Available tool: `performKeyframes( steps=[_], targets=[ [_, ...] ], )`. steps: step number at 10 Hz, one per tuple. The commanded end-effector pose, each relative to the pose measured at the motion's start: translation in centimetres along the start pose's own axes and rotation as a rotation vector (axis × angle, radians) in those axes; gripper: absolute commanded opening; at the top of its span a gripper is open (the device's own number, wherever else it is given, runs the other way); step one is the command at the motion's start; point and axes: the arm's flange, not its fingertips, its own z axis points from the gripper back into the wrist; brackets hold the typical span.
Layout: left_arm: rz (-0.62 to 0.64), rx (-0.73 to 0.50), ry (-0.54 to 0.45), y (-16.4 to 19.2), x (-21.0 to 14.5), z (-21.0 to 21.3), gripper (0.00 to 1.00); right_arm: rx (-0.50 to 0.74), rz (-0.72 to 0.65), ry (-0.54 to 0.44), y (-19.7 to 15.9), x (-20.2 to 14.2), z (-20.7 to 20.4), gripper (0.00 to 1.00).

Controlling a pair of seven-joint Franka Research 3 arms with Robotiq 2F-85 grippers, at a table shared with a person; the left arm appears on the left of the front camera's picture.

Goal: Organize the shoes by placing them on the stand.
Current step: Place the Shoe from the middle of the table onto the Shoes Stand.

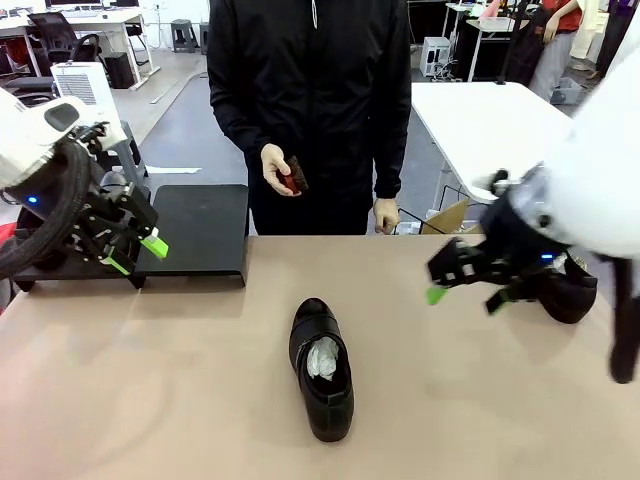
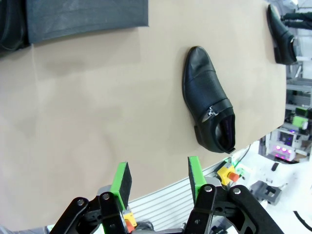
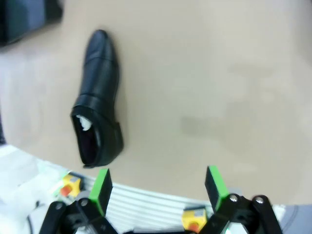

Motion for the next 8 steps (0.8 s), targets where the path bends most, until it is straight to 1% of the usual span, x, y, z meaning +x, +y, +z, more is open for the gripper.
performKeyframes(
  steps=[1, 2, 3, 4, 5, 6, 7, 8],
  targets=[
    [0.046, 0.0, 0.034, -4.7, -1.9, -3.6, 0.62, -0.019, -0.102, -0.006, -3.8, 0.1, -0.5, 1.0],
    [0.149, -0.058, 0.11, -8.2, -3.4, -6.6, 0.62, -0.007, -0.163, 0.006, -5.7, 0.7, -1.0, 1.0],
    [0.172, -0.051, 0.159, -10.3, -4.5, -8.6, 0.62, 0.011, -0.219, 0.014, -6.7, 1.3, -1.5, 1.0],
    [0.188, -0.053, 0.049, -9.4, -3.5, -7.2, 0.62, -0.004, -0.118, -0.013, -4.7, 0.6, 0.4, 1.0],
    [0.102, -0.023, 0.133, -8.5, -4.3, -6.9, 0.62, -0.004, -0.118, -0.013, -4.7, 0.6, 0.4, 1.0],
    [0.102, -0.023, 0.133, -8.5, -4.3, -6.9, 0.62, -0.004, -0.118, -0.013, -4.7, 0.6, 0.4, 1.0],
    [0.146, -0.032, 0.132, -10.7, -5.1, -8.5, 0.62, -0.004, -0.118, -0.013, -4.7, 0.6, 0.4, 1.0],
    [0.114, 0.019, 0.135, -12.4, -6.0, -9.7, 0.62, -0.004, -0.118, -0.013, -4.7, 0.6, 0.4, 1.0]
  ],
)
